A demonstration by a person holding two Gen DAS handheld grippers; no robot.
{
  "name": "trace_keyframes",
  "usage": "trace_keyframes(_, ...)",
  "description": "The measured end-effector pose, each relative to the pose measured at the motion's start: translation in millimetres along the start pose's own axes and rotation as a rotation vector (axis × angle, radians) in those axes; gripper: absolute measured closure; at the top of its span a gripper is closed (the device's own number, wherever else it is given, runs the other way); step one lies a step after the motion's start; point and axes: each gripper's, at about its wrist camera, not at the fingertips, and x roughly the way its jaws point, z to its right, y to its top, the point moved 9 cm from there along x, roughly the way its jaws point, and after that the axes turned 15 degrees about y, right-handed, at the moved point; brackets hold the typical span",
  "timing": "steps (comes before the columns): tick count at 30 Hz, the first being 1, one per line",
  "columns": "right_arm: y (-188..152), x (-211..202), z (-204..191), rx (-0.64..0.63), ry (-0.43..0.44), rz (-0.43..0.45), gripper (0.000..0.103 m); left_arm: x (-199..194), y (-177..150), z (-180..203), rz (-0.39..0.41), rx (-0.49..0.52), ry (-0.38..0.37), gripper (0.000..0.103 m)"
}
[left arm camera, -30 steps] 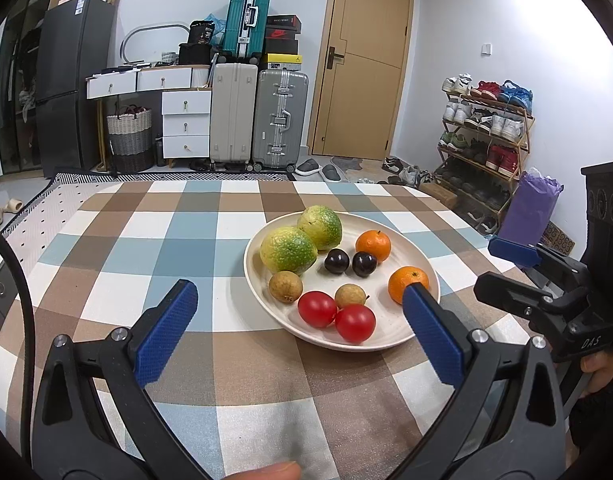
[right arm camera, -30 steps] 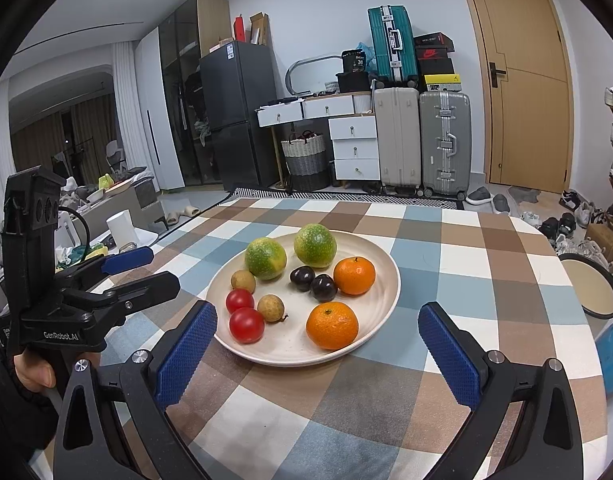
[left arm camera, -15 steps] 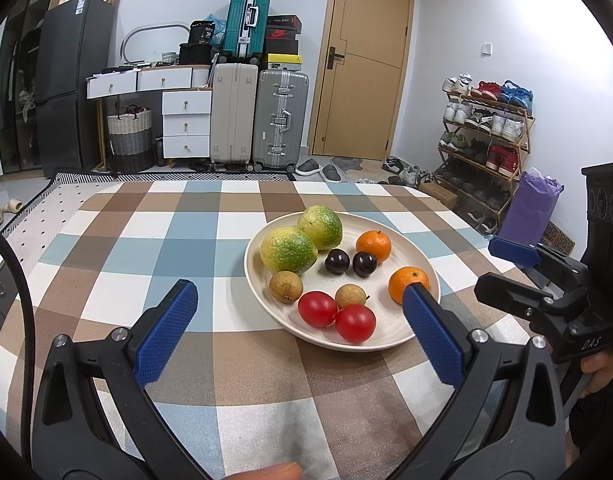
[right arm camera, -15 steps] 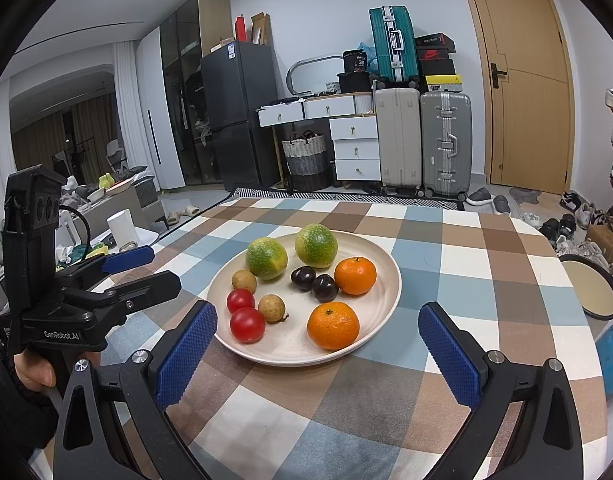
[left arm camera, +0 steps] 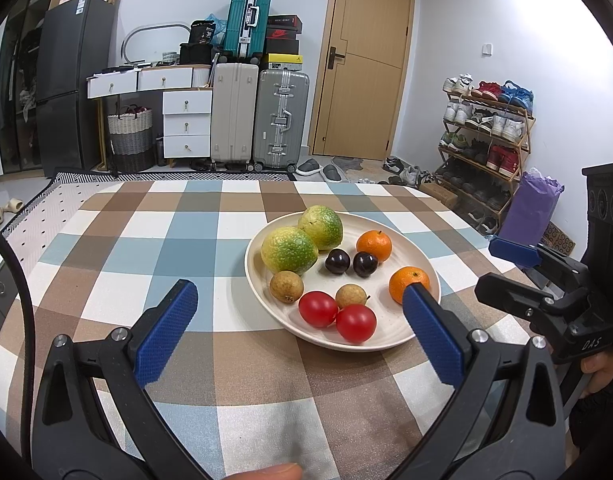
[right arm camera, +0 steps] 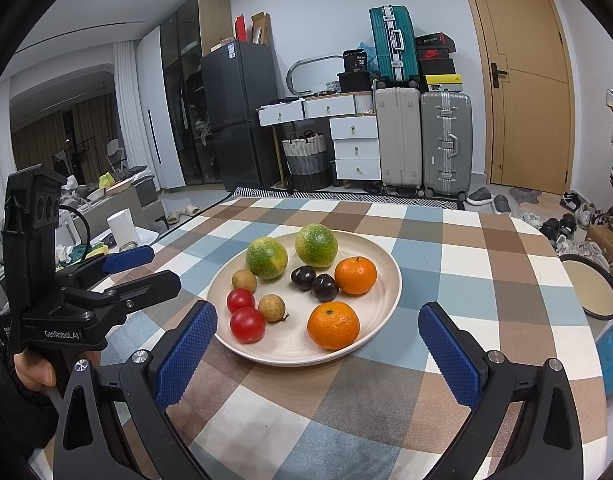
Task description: Organize fruits
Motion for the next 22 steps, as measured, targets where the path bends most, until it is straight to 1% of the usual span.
trace_keyframes(15,-1.4,2.2,-1.5,-0.006,0.001,-0.003,0.000,1.3,-0.2,-1.0,0.000,-0.004,0.006,0.001)
trace_keyframes(22,-2.6,3.1,-2.7,-0.007,0.002,-0.003,0.000,4.8,1.2,-6.5,-0.007,-0.021,0.016,0.001)
